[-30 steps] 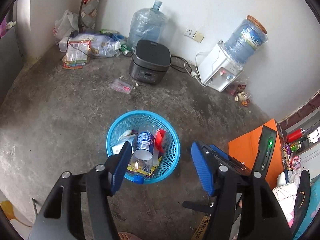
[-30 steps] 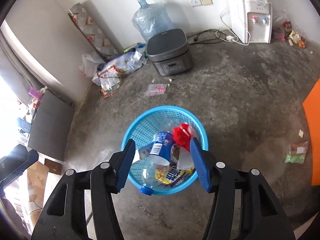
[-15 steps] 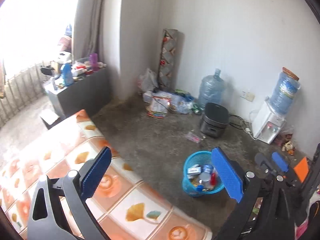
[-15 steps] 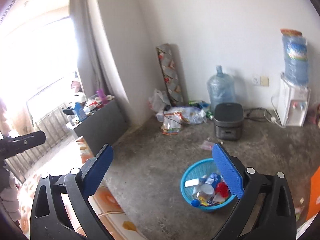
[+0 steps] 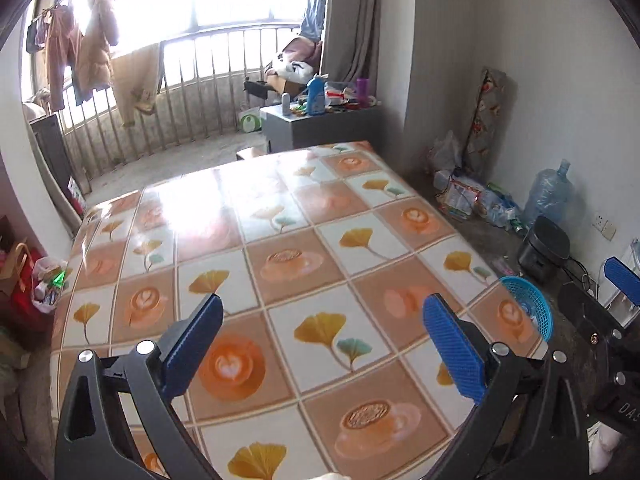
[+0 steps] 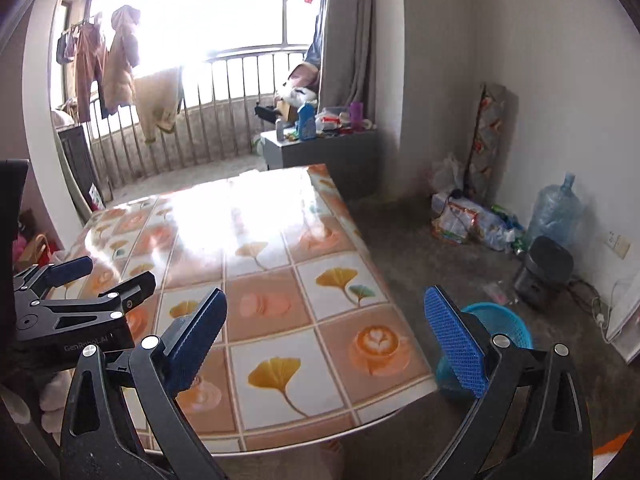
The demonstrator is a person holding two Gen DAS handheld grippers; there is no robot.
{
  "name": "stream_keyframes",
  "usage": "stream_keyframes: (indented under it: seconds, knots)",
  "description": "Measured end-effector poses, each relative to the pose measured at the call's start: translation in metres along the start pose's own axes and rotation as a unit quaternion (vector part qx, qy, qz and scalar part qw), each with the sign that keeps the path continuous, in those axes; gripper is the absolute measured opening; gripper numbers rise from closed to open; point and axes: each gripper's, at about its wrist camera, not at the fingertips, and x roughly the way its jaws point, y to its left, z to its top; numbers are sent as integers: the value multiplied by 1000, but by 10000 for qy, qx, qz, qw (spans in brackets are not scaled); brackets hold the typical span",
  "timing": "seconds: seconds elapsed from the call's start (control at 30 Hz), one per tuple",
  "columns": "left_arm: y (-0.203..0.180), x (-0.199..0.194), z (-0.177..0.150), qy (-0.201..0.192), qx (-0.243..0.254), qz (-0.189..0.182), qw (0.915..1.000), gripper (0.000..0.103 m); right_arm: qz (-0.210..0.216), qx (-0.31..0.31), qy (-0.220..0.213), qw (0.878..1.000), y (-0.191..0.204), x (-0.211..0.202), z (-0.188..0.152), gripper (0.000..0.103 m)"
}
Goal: Collect trash
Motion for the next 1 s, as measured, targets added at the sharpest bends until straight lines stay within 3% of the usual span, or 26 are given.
stream_keyframes:
  seconds: [0.13, 0.23, 0.5, 1.0]
  knots:
    - [7, 9, -21, 404, -79, -8, 9992, 98, -59, -105, 682, 9976, 10, 11, -26, 95]
    - [8, 16, -26, 599, -32, -5, 9982, 98, -264, -76, 942, 9952, 3, 14, -33, 95]
    - [1, 30, -32, 846, 38, -67, 9964, 98, -841, 248, 1123, 9898, -17, 3, -43, 95]
    - [-10, 38, -28, 901, 191, -77, 9957, 98, -1232, 255, 1250, 9842, -34, 7, -51, 95]
